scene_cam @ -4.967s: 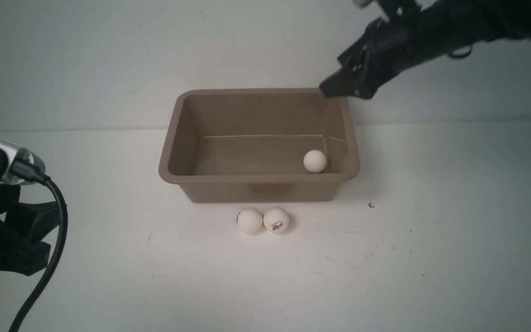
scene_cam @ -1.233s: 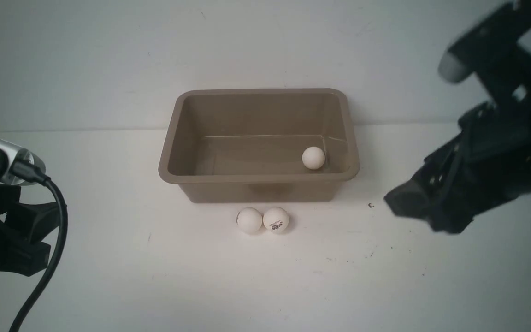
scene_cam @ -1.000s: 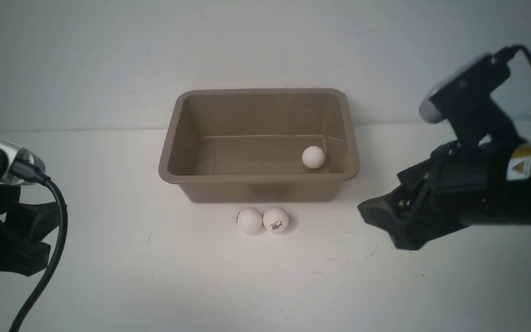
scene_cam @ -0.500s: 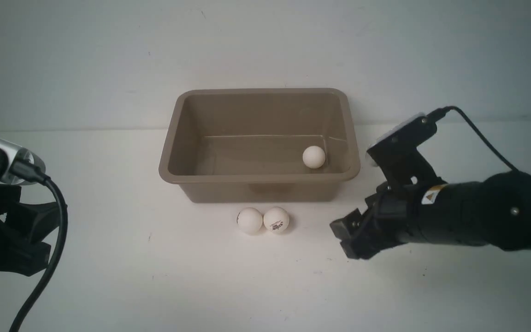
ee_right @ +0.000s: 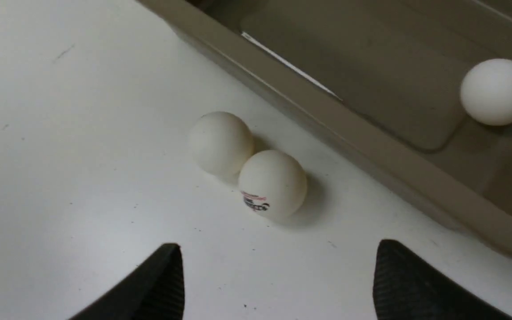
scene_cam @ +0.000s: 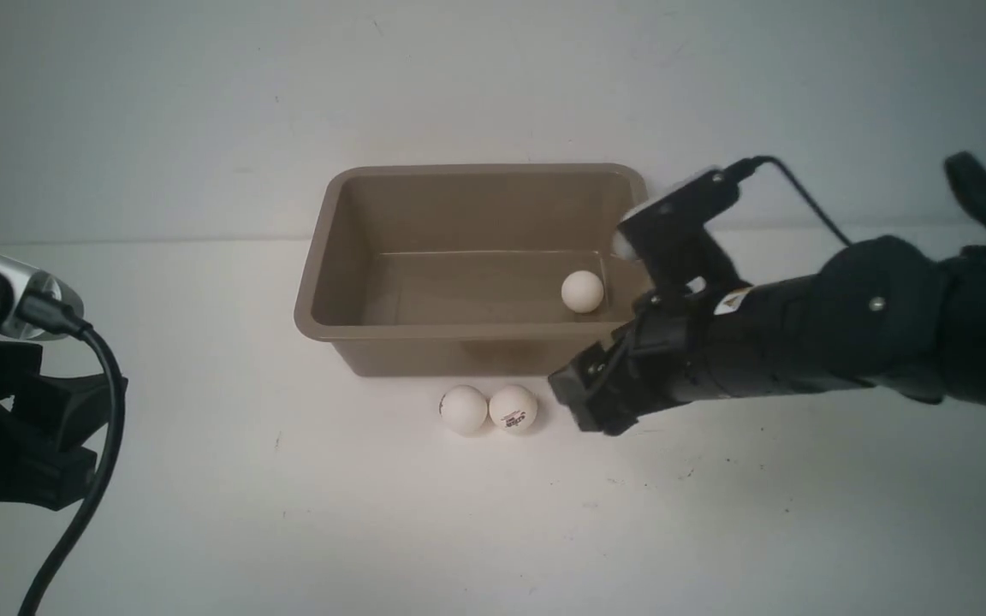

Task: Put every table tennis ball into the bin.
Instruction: Use the right arm to clamp the table tennis ball closest to it

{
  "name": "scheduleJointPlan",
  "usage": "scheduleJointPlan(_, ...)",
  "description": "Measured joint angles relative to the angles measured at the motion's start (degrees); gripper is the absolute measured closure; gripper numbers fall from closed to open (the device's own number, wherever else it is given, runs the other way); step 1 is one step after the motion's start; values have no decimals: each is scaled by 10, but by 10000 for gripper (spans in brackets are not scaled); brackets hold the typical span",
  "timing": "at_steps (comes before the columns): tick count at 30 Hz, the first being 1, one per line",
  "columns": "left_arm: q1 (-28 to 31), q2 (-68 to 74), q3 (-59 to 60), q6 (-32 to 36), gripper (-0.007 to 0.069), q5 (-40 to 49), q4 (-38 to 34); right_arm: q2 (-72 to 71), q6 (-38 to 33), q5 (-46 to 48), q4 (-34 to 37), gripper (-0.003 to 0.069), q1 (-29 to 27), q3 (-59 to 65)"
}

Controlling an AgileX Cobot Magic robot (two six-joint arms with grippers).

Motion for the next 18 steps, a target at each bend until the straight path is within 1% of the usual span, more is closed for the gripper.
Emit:
scheduleJointPlan(4,0,0,0,0,220,1,0,35,-46,1,41,144,10,-18)
scheduleJointPlan(10,0,0,0,0,220,2,0,93,-91,1,106,144,10,-38)
scheduleJointPlan(18,0,0,0,0,220,3,-1,143,-163,1,166,144,10,-65)
